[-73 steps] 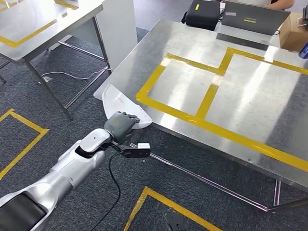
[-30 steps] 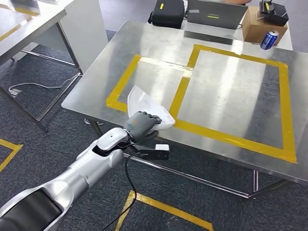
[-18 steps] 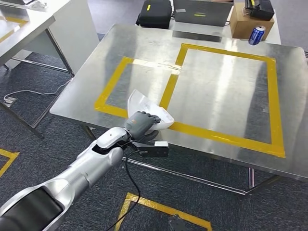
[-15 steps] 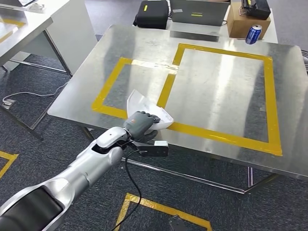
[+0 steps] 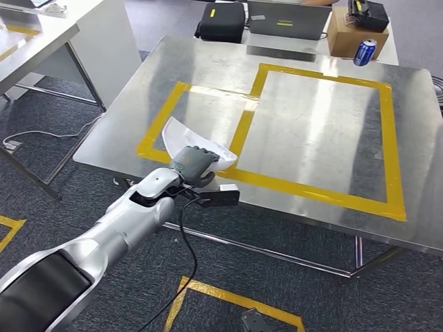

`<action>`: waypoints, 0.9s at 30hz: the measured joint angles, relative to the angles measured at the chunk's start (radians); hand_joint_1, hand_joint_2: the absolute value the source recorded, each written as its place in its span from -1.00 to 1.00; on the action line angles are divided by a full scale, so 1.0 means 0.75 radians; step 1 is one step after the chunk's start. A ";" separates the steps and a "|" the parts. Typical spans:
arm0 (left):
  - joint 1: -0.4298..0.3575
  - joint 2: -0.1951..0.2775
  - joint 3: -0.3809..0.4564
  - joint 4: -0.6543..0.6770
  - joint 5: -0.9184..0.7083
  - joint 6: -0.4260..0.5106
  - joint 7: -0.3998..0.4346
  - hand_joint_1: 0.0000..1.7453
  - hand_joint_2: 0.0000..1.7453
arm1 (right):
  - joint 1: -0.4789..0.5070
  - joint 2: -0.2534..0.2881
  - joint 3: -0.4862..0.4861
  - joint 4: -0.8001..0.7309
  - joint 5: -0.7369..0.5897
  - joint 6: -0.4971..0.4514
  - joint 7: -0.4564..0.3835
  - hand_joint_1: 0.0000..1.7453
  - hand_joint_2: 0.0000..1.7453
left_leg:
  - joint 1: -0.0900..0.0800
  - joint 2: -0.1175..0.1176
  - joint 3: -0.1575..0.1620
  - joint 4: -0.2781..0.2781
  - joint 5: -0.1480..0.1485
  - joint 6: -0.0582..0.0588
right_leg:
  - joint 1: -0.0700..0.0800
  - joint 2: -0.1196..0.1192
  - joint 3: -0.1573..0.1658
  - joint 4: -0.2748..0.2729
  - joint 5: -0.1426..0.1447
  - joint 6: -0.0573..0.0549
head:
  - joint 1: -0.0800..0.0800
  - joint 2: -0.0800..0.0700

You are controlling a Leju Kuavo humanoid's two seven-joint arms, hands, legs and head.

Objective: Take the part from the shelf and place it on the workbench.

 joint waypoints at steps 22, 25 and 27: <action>-0.030 -0.012 0.078 0.067 0.079 -0.040 -0.043 1.00 1.00 | 0.007 -0.006 -0.033 -0.001 0.044 0.006 -0.006 -1.00 -1.00 | 0.078 0.001 0.163 -0.077 -0.078 -0.034 | -0.075 -0.032 -0.086 0.080 0.032 0.155 | 0.022 0.000; -0.029 -0.012 0.091 0.072 0.083 -0.044 -0.053 1.00 1.00 | 0.009 -0.005 -0.036 -0.002 0.047 0.009 -0.004 -1.00 -1.00 | 0.085 0.000 0.177 -0.062 -0.117 -0.079 | -0.080 -0.027 -0.069 0.024 0.027 0.109 | 0.032 0.000; -0.030 -0.018 0.095 0.072 0.083 -0.043 -0.058 1.00 1.00 | 0.008 -0.006 -0.040 -0.002 0.048 0.009 -0.002 -1.00 -1.00 | 0.091 -0.001 0.168 -0.035 -0.095 -0.094 | -0.074 -0.013 -0.061 0.039 -0.002 0.050 | 0.016 0.000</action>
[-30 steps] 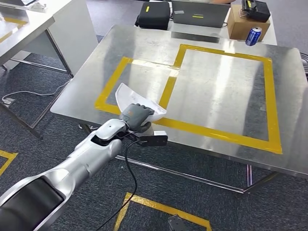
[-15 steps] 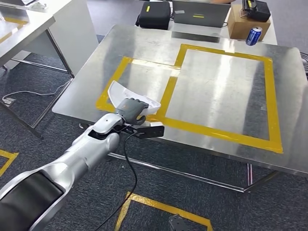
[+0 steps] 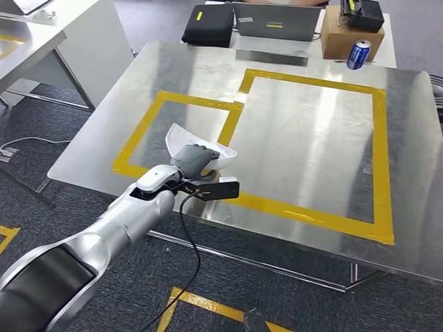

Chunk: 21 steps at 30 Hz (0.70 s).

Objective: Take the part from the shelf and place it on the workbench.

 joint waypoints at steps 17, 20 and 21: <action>0.040 -0.007 0.000 0.030 -0.008 0.019 -0.032 1.00 1.00 | 0.032 0.000 -0.015 0.002 0.011 -0.002 0.027 -1.00 -1.00 | -0.133 -0.051 -0.364 -0.027 0.337 0.166 | 0.070 0.046 0.415 -0.138 -0.299 -0.022 | -0.025 0.000; 0.058 -0.004 0.001 0.033 -0.007 0.018 -0.031 1.00 1.00 | 0.026 -0.001 -0.015 0.002 0.010 -0.003 0.028 -1.00 -1.00 | -0.135 -0.046 -0.322 -0.025 0.300 0.180 | 0.087 0.004 0.319 0.111 -0.448 -0.028 | -0.024 0.000; 0.067 -0.002 0.001 0.034 -0.008 0.017 -0.031 1.00 1.00 | 0.028 -0.001 -0.015 0.002 0.010 -0.003 0.029 -1.00 -1.00 | -0.136 -0.044 -0.307 -0.025 0.290 0.183 | 0.093 0.003 0.279 0.189 -0.464 -0.031 | -0.024 0.000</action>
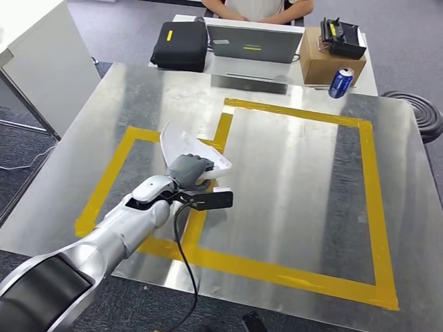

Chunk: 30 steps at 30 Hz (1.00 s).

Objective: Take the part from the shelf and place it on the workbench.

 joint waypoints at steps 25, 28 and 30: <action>-0.051 -0.016 0.045 -0.006 0.068 0.022 0.009 1.00 1.00 | -0.001 -0.003 -0.042 0.000 0.012 -0.004 -0.004 -1.00 -1.00 | 0.027 0.014 0.088 0.064 -0.125 -0.049 | -0.002 0.001 -0.059 -0.265 0.351 -0.019 | -0.012 0.000; -0.053 -0.017 0.045 -0.009 0.046 0.030 0.017 1.00 1.00 | -0.001 -0.003 -0.043 0.000 0.014 -0.004 -0.004 -1.00 -1.00 | 0.023 0.013 0.080 0.063 -0.126 -0.039 | -0.001 -0.001 -0.083 -0.252 0.332 -0.070 | -0.004 0.000; -0.053 -0.017 0.042 -0.009 -0.004 0.088 0.066 1.00 1.00 | -0.003 -0.004 -0.047 0.000 0.013 -0.007 -0.003 -1.00 -1.00 | 0.016 0.011 0.076 0.064 -0.124 -0.038 | -0.001 0.000 -0.089 -0.262 0.349 -0.132 | 0.001 0.000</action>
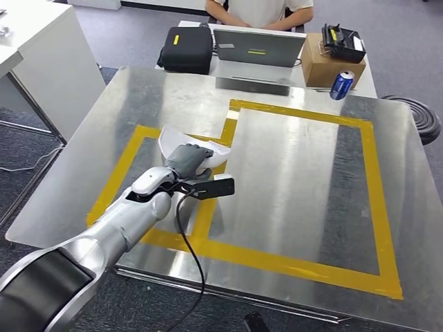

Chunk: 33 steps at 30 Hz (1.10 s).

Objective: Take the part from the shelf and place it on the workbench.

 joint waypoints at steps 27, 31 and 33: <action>0.019 0.073 -0.015 0.017 -0.180 -0.158 0.084 1.00 1.00 | 0.019 0.000 -0.076 0.000 0.004 -0.029 -0.012 -1.00 -1.00 | -0.001 0.000 -0.032 0.001 0.036 0.007 | -0.010 0.001 -0.029 -0.007 0.049 0.120 | -0.002 0.000; 0.023 0.072 -0.015 0.009 -0.169 -0.182 0.072 1.00 1.00 | 0.023 0.000 -0.082 0.000 0.007 -0.029 -0.018 -1.00 -1.00 | -0.001 0.000 -0.032 0.001 0.037 0.006 | -0.010 0.001 -0.030 -0.007 0.049 0.120 | -0.002 0.000; 0.024 0.072 -0.015 0.006 -0.166 -0.184 0.072 0.50 1.00 | 0.023 0.000 -0.084 0.000 0.007 -0.029 -0.018 -1.00 -1.00 | -0.001 0.000 -0.032 0.001 0.037 0.006 | -0.010 0.001 -0.030 -0.007 0.049 0.120 | -0.002 0.000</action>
